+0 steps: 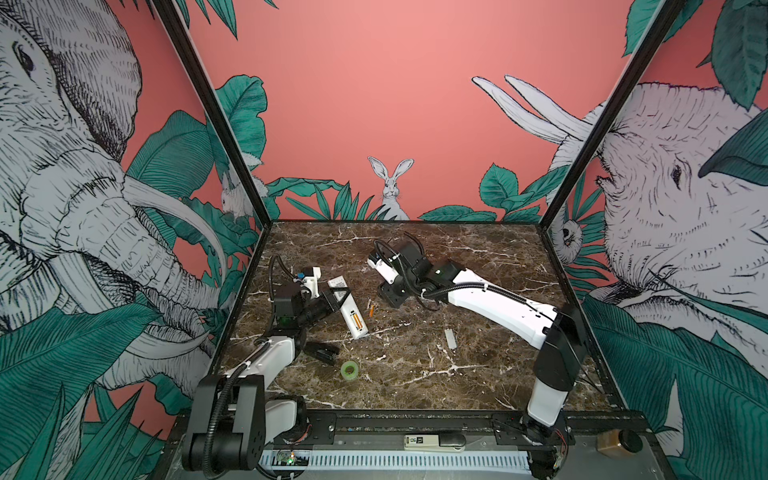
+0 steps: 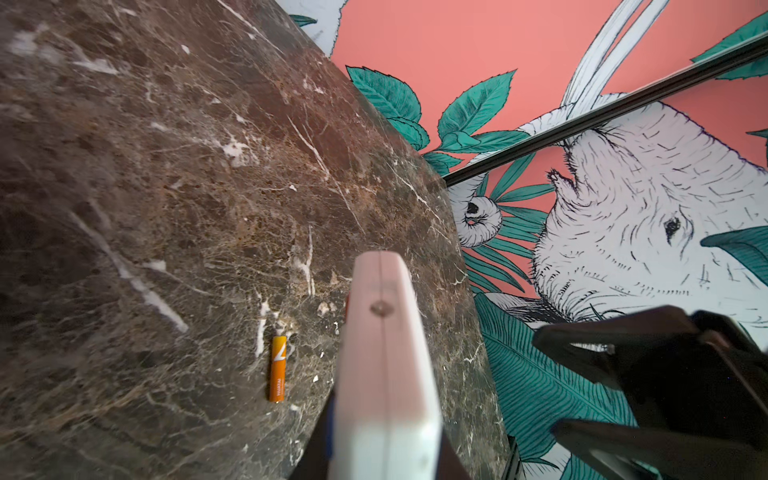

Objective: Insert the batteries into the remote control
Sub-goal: 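Raise the right gripper and move it over the second orange battery, then lower the right gripper and close it on the orange battery's end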

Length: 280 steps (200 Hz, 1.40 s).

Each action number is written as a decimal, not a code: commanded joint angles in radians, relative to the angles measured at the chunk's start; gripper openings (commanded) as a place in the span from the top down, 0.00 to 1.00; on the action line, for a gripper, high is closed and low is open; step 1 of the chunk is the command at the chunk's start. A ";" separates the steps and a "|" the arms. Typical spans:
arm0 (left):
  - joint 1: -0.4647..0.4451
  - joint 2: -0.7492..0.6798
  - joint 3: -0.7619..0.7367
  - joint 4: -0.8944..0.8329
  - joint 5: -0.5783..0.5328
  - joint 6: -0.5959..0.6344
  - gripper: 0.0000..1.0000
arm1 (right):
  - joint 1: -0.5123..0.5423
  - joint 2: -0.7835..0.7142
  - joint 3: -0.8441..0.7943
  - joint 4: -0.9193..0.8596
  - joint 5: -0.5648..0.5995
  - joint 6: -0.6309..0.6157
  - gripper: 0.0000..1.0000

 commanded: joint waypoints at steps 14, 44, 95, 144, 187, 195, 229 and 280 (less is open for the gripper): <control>0.031 -0.034 -0.004 -0.016 -0.008 0.030 1.00 | -0.011 0.080 0.073 -0.079 0.004 0.137 0.44; 0.048 -0.064 -0.013 -0.050 -0.032 0.057 1.00 | -0.011 0.135 0.086 -0.067 -0.010 0.183 0.39; 0.070 -0.099 -0.028 -0.085 -0.055 0.083 1.00 | -0.005 0.239 0.142 -0.050 -0.013 0.201 0.34; 0.076 -0.094 -0.033 -0.071 -0.047 0.080 1.00 | 0.007 0.336 0.227 -0.098 -0.002 0.182 0.34; 0.076 -0.096 -0.044 -0.067 -0.048 0.076 1.00 | 0.010 0.400 0.276 -0.103 -0.011 0.177 0.35; 0.077 -0.096 -0.046 -0.067 -0.048 0.077 1.00 | 0.010 0.411 0.283 -0.102 -0.014 0.176 0.36; 0.077 -0.102 -0.051 -0.067 -0.047 0.074 1.00 | 0.013 0.454 0.305 -0.096 -0.030 0.175 0.37; 0.077 -0.107 -0.054 -0.073 -0.044 0.076 1.00 | 0.029 0.505 0.325 -0.096 -0.030 0.173 0.37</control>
